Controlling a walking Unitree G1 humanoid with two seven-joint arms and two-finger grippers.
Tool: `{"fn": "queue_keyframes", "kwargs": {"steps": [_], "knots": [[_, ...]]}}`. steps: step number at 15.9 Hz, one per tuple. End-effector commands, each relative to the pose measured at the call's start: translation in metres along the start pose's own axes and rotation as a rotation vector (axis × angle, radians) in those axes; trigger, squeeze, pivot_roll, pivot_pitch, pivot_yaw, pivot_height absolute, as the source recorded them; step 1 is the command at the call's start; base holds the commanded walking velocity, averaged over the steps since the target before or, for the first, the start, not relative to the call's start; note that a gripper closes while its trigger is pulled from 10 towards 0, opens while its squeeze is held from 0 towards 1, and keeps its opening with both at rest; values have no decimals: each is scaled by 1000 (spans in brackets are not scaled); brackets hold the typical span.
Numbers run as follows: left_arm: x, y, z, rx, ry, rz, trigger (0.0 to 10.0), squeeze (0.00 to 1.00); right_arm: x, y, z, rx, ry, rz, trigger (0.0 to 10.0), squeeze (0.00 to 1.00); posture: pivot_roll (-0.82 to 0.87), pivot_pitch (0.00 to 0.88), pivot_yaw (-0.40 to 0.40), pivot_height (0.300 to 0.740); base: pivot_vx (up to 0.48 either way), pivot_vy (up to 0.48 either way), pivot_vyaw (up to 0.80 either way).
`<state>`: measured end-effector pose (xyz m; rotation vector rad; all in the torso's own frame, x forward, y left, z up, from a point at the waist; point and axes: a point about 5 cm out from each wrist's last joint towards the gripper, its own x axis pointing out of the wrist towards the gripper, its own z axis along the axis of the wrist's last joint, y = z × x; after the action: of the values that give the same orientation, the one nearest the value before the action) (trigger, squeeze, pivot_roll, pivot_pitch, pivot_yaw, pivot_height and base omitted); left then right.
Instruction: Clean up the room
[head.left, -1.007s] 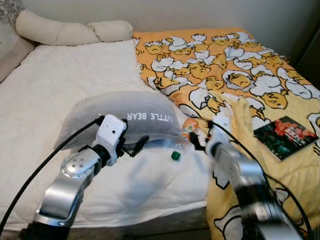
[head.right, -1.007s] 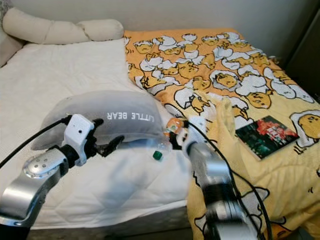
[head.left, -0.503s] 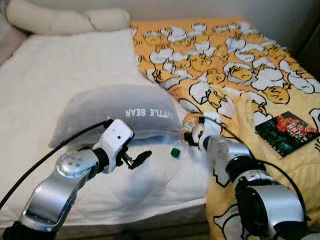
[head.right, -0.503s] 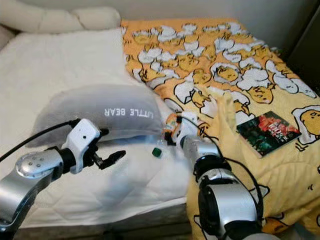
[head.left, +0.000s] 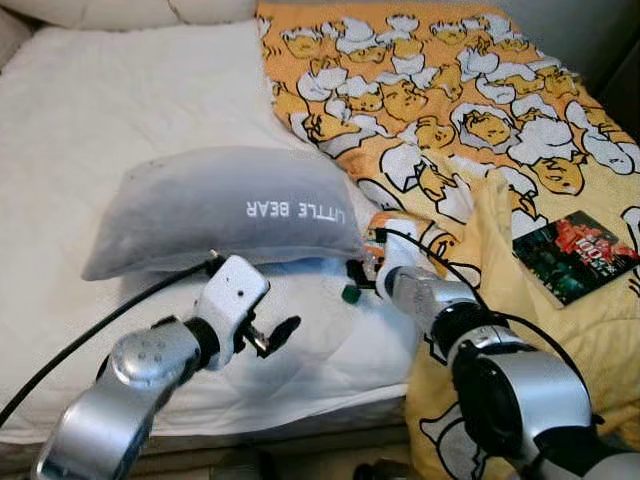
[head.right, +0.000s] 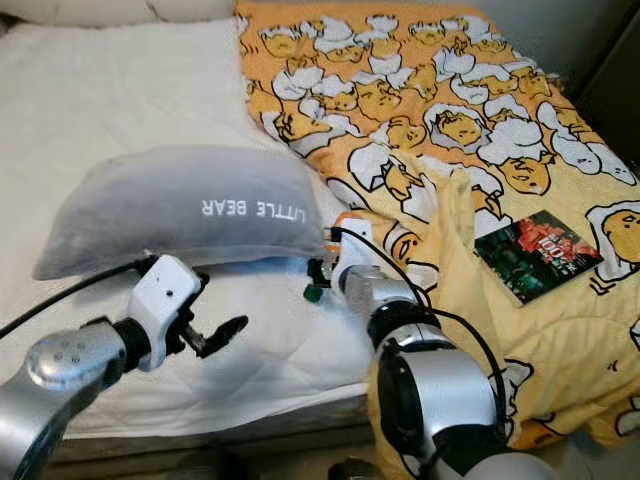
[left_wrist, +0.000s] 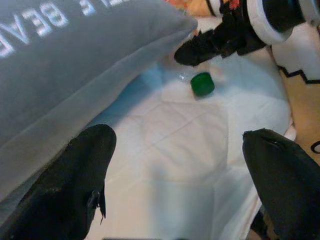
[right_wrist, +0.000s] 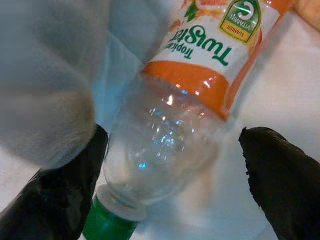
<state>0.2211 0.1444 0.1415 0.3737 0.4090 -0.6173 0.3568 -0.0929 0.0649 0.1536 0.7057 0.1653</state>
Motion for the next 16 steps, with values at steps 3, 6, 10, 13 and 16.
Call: {"fn": "queue_keyframes", "kwargs": {"steps": [3, 6, 10, 13, 16], "knots": [[-3, -2, -6, -39, 34, 104, 10000, 0, 0, 2, 3, -13, -12, -38, 10000, 0, 67, 216, -64, 740, 0, 0, 0], [-6, -4, -3, -62, 24, 123, 10000, 0, 0, 3, 5, 39, -19, -50, 10000, 0, 85, 220, -73, 740, 0, 0, 0], [-7, -3, -4, -59, 32, 128, 10000, 0, 0, 5, 7, 77, -40, -41, 0, 0, 90, 222, -76, 740, 0, 0, 0], [-6, -2, -3, -60, 34, 130, 10000, 0, 0, 2, 11, 64, -54, -39, 0, 0, 84, 214, -77, 740, 0, 0, 0], [-4, -2, -2, -54, 28, 123, 10000, 0, -1, 0, 12, 41, -61, -40, 0, 0, 80, 206, -70, 740, 0, 0, 0]]}}
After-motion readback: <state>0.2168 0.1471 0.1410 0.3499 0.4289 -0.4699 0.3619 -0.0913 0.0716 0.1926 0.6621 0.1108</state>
